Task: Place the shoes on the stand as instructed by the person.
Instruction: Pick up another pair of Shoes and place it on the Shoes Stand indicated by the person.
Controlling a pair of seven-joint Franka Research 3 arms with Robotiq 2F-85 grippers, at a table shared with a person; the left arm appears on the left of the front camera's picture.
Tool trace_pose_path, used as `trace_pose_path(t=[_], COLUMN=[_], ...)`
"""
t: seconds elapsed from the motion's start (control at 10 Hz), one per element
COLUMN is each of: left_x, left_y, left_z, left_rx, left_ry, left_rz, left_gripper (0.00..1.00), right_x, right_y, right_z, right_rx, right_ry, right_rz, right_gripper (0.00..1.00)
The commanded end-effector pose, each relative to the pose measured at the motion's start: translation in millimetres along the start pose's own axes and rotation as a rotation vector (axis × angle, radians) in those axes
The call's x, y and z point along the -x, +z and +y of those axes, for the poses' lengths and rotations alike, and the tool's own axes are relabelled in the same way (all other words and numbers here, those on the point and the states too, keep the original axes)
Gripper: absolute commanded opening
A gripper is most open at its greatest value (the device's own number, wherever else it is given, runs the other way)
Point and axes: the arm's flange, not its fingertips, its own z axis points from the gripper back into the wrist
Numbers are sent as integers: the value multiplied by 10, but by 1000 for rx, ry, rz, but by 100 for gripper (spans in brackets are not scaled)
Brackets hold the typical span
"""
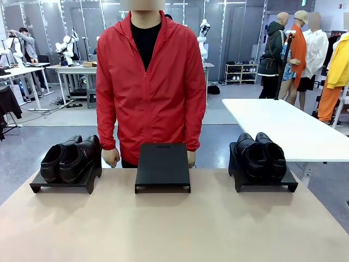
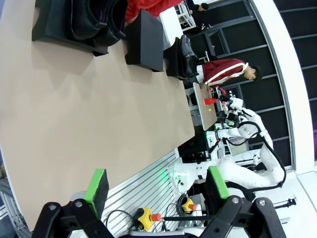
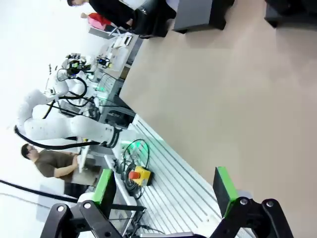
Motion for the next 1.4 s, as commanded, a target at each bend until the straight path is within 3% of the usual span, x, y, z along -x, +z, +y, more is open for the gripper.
trace_pose_path(t=[0.0,0.2,0.3,1.3], left_x=[13,13,13,13], left_y=[0,0,0,0], left_z=[-3,-3,-3,-3], left_rx=[18,18,18,18], left_ry=[-24,-24,-24,-24], left_rz=[-7,-7,-7,-7], left_gripper=[100,100,100,100], right_x=[378,254,220,220], right_y=[-366,-485,-44,-44], right_z=[-282,-391,-367,-367], right_rx=[-41,-77,-46,-46], right_ry=[-37,-69,-54,-54], right_rz=[9,-7,10,10], right_gripper=[100,100,100,100])
